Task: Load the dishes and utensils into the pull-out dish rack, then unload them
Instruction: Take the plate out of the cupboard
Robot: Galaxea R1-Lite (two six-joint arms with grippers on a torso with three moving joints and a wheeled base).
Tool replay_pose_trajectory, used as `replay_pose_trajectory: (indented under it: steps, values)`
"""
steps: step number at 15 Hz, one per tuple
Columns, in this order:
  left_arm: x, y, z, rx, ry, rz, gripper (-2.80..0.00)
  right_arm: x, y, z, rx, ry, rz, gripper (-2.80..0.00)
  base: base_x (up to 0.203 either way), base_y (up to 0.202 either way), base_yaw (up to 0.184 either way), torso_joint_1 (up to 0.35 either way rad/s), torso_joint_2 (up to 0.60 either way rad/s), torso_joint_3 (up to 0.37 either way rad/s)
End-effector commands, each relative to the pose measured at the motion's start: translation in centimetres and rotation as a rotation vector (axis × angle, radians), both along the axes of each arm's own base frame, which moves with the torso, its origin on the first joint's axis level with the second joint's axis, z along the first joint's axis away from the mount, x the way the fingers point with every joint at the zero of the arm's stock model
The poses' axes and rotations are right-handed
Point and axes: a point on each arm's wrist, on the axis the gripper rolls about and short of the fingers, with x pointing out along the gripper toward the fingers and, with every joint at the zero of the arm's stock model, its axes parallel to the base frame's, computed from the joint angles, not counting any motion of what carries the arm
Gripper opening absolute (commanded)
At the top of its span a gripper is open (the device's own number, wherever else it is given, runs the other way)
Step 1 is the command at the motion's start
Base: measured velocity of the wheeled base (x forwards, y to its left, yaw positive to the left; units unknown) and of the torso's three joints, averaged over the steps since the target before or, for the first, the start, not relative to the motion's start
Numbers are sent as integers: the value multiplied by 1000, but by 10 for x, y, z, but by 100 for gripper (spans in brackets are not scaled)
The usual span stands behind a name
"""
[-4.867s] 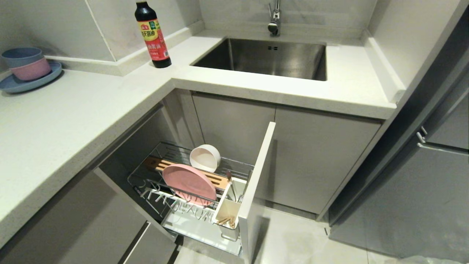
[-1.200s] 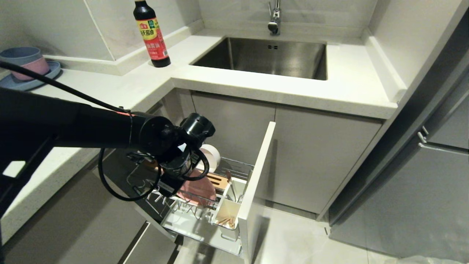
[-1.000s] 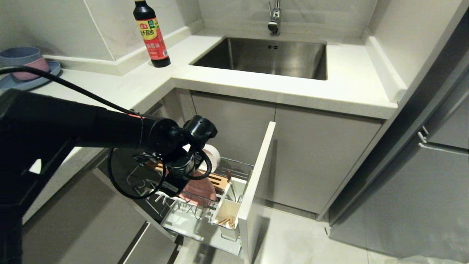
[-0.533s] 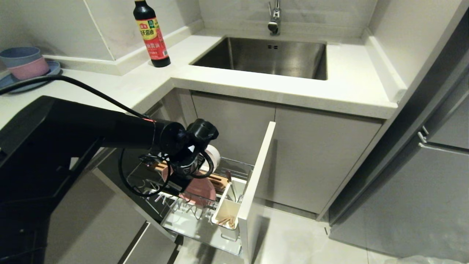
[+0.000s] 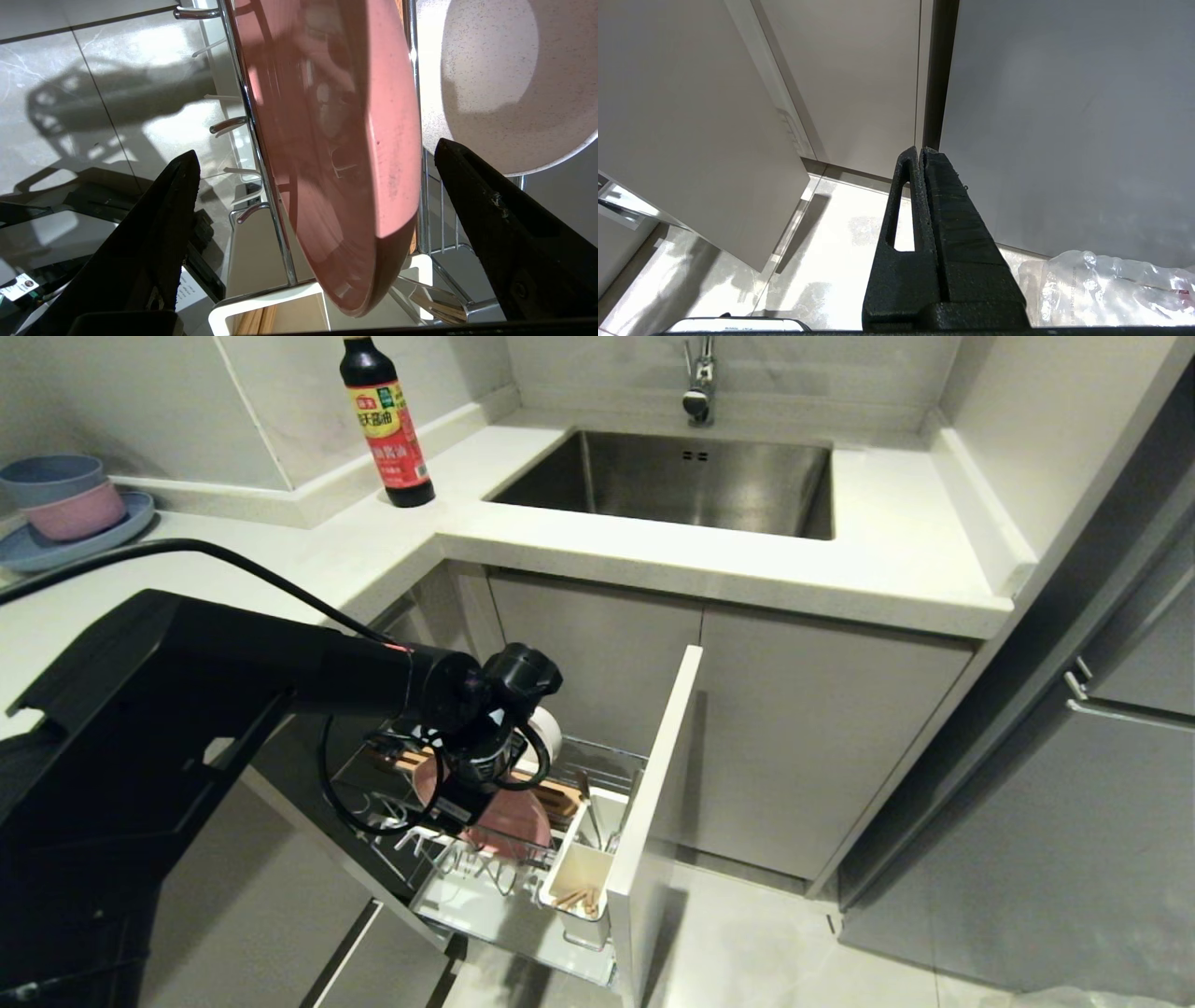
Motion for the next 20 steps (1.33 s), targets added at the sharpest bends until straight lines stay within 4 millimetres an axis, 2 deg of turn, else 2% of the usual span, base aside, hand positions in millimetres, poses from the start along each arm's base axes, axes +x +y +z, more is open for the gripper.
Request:
replay_pose_trajectory:
  steps: [1, 7, 8, 20]
  values:
    - [0, 0, 1, -2, -5, 8, 0, 0, 0, 0, 0, 1, 0, -280, 0, 0, 0, 0, 0, 0]
    - [0, -1, 4, -8, -32, 11, 0, 0, 0, 0, 0, 1, 1, -280, 0, 0, 0, 0, 0, 0]
    - [0, 0, 5, -7, -33, 11, -280, 0, 0, 0, 0, 2, 1, -280, 0, 0, 0, 0, 0, 0]
    - [0, 0, 7, -13, -43, 11, -280, 0, 0, 0, 0, 0, 1, -280, 0, 0, 0, 0, 0, 0]
